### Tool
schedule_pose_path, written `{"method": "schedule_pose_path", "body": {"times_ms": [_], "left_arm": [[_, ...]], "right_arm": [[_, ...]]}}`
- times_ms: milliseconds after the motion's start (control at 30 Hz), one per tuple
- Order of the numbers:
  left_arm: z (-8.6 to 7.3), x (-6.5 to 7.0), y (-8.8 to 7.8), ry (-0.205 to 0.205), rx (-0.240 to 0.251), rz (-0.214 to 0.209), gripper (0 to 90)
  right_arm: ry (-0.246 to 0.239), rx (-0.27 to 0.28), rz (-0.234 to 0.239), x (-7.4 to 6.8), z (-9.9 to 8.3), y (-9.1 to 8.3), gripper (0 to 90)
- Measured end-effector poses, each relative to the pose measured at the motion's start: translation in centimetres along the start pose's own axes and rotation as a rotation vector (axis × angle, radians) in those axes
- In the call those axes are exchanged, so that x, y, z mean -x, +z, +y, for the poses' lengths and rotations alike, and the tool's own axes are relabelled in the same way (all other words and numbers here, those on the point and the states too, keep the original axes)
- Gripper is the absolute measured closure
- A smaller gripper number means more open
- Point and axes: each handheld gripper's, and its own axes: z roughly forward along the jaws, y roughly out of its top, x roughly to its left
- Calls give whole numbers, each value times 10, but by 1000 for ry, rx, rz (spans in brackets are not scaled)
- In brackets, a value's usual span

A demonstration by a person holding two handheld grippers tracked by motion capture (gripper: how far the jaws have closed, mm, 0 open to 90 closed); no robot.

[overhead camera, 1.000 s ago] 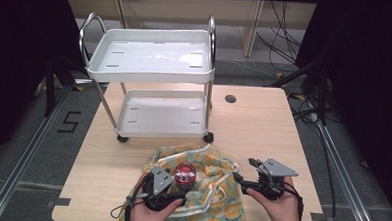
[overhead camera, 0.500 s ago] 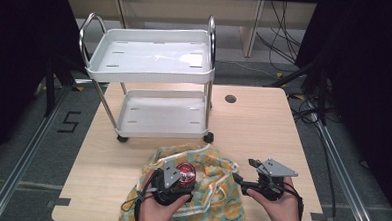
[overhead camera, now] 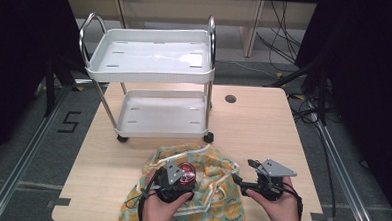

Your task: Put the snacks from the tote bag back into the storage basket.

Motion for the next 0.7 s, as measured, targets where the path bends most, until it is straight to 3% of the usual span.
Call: {"method": "schedule_pose_path", "body": {"times_ms": [300,633,700], "left_arm": [[0,-1,7,-20,-19,-9,201],[0,-1,12,1,-26,-8,228],[-2,0,12,-18,-14,-10,232]], "right_arm": [[-8,-2,0,0,-1,1,249],[-27,-9,11,1,-1,2,250],[-35,-7,15,2,-1,2,250]]}}
